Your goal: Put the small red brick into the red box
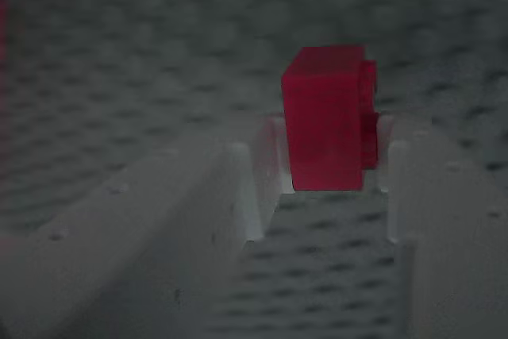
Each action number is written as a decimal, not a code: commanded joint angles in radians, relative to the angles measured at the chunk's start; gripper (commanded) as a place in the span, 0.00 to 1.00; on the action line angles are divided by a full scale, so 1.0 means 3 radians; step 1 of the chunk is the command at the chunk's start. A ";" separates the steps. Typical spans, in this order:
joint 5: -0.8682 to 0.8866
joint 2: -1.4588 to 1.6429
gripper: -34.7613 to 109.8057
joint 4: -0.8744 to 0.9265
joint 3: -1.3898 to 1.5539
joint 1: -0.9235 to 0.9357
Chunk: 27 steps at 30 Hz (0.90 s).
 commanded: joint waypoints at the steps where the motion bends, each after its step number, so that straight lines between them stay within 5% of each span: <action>1: 0.0123 0.0404 0.24 0.0056 -0.0598 0.0297; 11: 0.0926 0.0256 0.24 -0.0123 -0.1534 0.1508; 27: 0.0844 -0.0936 0.24 -0.1120 -0.2316 0.2286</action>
